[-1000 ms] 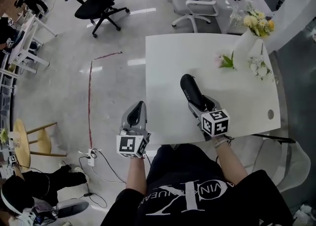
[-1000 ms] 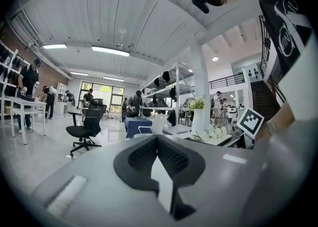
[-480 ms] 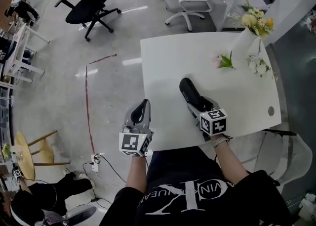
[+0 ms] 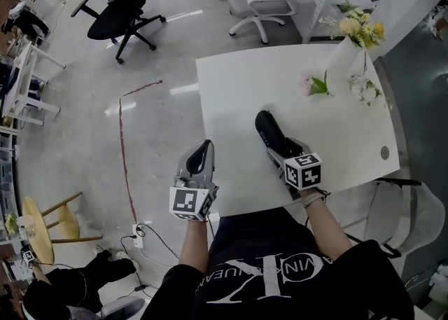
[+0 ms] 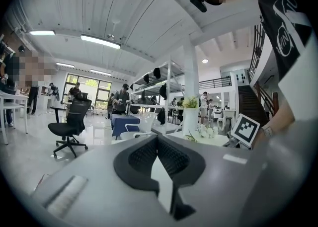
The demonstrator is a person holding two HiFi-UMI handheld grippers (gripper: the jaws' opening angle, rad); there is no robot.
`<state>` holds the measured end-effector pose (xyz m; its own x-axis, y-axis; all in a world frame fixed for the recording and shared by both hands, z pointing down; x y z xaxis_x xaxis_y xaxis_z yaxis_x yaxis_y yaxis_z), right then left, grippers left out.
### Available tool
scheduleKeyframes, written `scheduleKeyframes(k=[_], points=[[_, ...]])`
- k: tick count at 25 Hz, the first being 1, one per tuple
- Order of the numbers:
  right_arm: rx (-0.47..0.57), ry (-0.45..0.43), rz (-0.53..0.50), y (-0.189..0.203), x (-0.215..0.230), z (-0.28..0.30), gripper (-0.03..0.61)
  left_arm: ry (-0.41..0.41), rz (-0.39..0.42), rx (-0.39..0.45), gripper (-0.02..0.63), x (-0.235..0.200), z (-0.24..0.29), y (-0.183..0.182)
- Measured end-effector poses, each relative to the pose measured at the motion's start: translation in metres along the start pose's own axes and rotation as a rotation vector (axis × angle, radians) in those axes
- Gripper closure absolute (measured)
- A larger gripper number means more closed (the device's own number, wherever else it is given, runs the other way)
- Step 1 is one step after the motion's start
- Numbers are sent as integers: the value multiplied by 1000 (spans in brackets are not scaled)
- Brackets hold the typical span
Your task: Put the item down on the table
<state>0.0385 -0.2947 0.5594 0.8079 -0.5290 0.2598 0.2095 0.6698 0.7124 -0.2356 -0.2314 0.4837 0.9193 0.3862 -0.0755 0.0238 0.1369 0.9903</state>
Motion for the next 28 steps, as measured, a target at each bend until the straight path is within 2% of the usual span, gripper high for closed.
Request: scheduleKeyframes(k=[16, 25, 27, 28], points=[[39, 26, 9, -8, 4, -11, 288, 17, 5, 6, 603, -4, -3, -3], [131, 44, 0, -24, 8, -31, 288, 41, 14, 27, 603, -1, 3, -11], [163, 55, -10, -30, 7, -38, 315, 45, 17, 32, 602, -2, 3, -14], [177, 65, -20, -33, 6, -42, 367, 45, 17, 34, 603, -2, 3, -16]])
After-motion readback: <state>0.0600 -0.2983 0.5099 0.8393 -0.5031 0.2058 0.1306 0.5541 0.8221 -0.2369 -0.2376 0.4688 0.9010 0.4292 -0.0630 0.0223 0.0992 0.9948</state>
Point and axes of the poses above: the fingertips, and each gripper's own axes: z forward along the fingers, x to its right, y out of its underside, the point moved 9 cm from there along -z, backward along the fingers, and after that the axes turned 1 degree about y, right-handed, at the moved point
